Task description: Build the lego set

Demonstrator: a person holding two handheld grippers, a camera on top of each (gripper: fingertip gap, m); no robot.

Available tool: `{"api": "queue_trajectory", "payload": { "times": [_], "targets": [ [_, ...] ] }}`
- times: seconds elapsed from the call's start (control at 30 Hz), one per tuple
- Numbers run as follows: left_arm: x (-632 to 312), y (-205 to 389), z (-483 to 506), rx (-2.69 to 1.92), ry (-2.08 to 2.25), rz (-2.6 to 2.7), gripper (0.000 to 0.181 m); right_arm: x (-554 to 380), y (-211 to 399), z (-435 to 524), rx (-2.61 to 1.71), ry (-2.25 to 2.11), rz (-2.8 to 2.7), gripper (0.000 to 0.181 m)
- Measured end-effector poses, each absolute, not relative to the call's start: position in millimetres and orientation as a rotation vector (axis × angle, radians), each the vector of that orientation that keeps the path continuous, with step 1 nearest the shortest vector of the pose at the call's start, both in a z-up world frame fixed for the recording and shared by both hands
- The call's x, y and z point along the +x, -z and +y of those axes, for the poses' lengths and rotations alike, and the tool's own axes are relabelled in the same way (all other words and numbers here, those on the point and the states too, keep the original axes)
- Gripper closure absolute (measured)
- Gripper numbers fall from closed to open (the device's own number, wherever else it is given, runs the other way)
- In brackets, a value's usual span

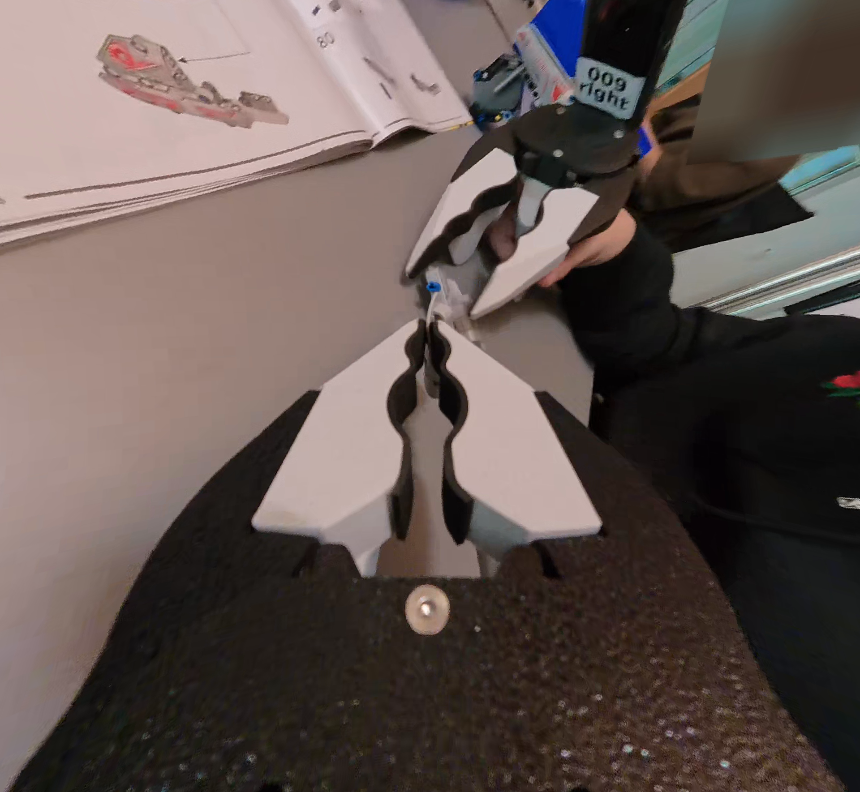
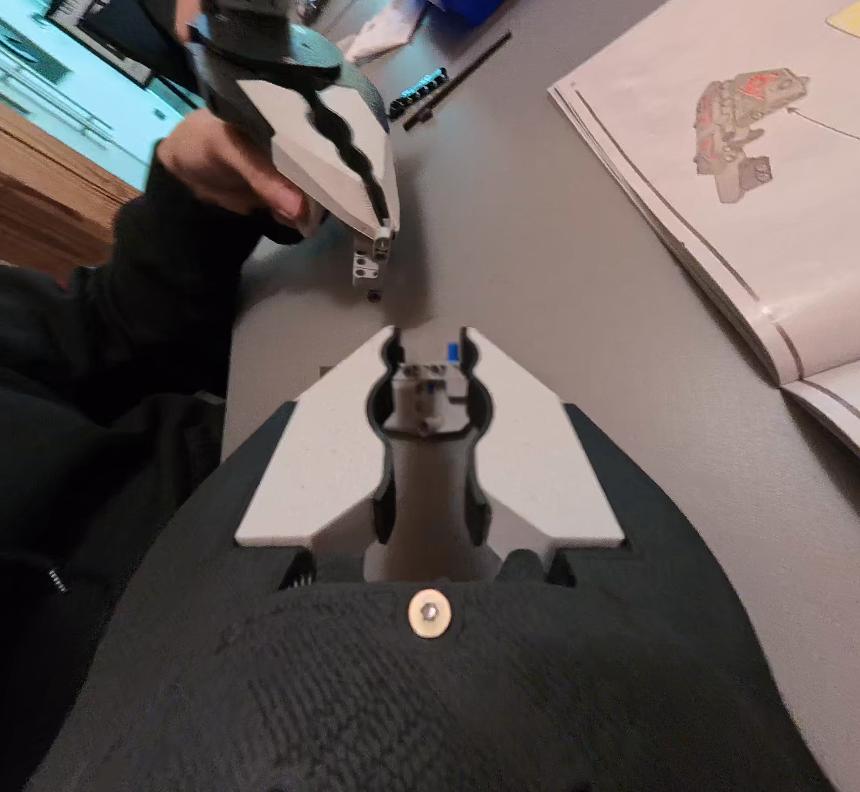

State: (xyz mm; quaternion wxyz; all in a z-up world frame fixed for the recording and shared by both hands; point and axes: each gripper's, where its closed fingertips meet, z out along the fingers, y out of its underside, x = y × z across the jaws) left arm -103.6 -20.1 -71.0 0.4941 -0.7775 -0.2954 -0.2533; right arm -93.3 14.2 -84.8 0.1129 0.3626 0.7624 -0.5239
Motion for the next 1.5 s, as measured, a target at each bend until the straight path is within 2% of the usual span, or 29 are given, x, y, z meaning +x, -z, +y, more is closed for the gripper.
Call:
{"api": "queue_trajectory", "payload": {
  "times": [0.03, 0.07, 0.2, 0.27, 0.4, 0.57, 0.67, 0.77, 0.87, 0.93, 1.13, 1.2, 1.33, 1.5],
  "targets": [
    [-102.4, 72.5, -20.0, -1.896, 0.618, -0.715, 0.181, -94.1, 89.4, 13.9, 1.079, 1.503, 2.264, 0.142],
    [-100.7, 72.2, -19.2, -1.889, 0.638, -0.711, 0.181, -92.2, 89.8, 12.0, 1.056, 1.494, 2.278, 0.146],
    [-102.1, 55.0, -13.7, -1.699, 0.766, -0.710, 0.181, -103.0, 79.7, 18.7, 1.049, 1.612, 2.404, 0.125],
    [-109.5, 52.4, -12.5, -1.654, 0.732, -0.737, 0.181, -99.8, 54.1, 15.6, 0.963, 1.785, 2.364, 0.142],
    [-109.9, 36.8, -3.7, -1.576, 0.721, -0.730, 0.181, -83.7, 38.7, 1.9, 0.851, 1.828, 2.188, 0.156],
    [-98.8, 26.7, 9.3, -1.604, 0.650, -0.650, 0.181, -89.0, 40.5, -2.2, 0.898, 1.862, 2.148, 0.144],
    [-99.6, 22.3, 13.6, -1.627, 0.537, -0.591, 0.181, -85.8, 34.4, -2.7, 0.858, 1.898, 2.107, 0.167],
    [-97.7, 14.9, 13.7, -1.599, 0.510, -0.511, 0.181, -85.4, 29.4, -0.8, 0.848, 1.920, 2.074, 0.167],
    [-93.5, 12.5, 12.4, -1.581, 0.558, -0.470, 0.170, -83.6, 17.3, 1.3, 0.833, 1.969, 1.913, 0.167],
    [-90.9, 11.7, 12.5, -1.579, 0.570, -0.446, 0.178, -82.7, 16.7, 1.7, 0.825, 1.970, 1.904, 0.168],
    [-95.2, 24.3, 10.3, -1.639, 0.553, -0.483, 0.181, -79.9, 23.1, 3.1, 0.813, 1.918, 1.994, 0.167],
    [-105.1, 31.2, 2.2, -1.662, 0.542, -0.563, 0.181, -81.8, 35.7, 13.6, 0.881, 1.812, 2.116, 0.161],
    [-106.6, 64.5, -14.3, -1.870, 0.610, -0.687, 0.181, -82.0, 74.0, 41.3, 1.050, 1.490, 2.428, 0.133],
    [-99.3, 74.9, -11.1, -1.953, 0.843, -0.680, 0.181, -70.8, 103.2, 29.1, 0.956, 1.266, 2.696, 0.118]
  ]
}}
